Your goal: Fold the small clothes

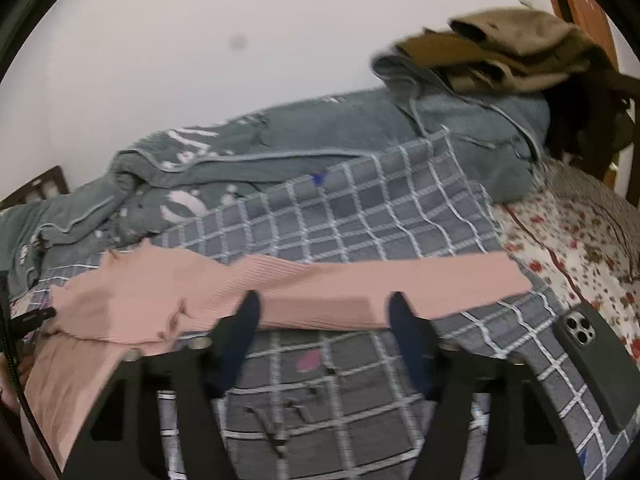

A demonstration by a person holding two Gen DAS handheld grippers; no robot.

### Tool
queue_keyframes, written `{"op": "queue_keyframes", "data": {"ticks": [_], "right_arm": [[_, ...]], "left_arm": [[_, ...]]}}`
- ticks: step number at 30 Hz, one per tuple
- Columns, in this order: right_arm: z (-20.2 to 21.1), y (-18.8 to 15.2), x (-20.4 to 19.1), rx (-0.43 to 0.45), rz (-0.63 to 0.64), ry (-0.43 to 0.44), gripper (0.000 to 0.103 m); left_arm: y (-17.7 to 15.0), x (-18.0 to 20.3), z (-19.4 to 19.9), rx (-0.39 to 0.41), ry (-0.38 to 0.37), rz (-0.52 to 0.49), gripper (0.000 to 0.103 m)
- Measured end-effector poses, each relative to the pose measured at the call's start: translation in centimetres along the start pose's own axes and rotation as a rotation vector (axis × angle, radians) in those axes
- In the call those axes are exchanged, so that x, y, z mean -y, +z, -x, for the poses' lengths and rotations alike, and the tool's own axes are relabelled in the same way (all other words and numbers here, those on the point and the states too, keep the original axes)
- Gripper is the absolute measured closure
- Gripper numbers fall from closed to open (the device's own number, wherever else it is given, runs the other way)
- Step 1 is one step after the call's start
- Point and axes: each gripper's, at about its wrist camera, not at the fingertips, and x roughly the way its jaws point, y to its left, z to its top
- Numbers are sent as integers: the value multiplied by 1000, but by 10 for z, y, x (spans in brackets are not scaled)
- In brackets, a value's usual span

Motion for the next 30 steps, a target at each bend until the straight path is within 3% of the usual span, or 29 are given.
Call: {"op": "queue_keyframes", "data": {"ticks": [3,8,17,27,29,30], "right_arm": [[-14,0,14,-44,-24,-20,59],[-35,0,37,-101,-65,-54,59],[-83,-6,86,-273,-258,-57,59],[-97,0,103,-261,-365,-67,60],[-100,2,102,-244,-361,-83,70],[-100,1,100,-237,-351,-89,93]], "left_arm": [[0,1,0,-1,6,-5,43],[-1,2,-1,0,15,-8,43],[0,7,-5,-16,21,-37,40],[1,9,-5,-24,7,-47,40],[2,9,-5,-25,1,-49,40],[2,9,-5,-25,-1,-49,40]]}}
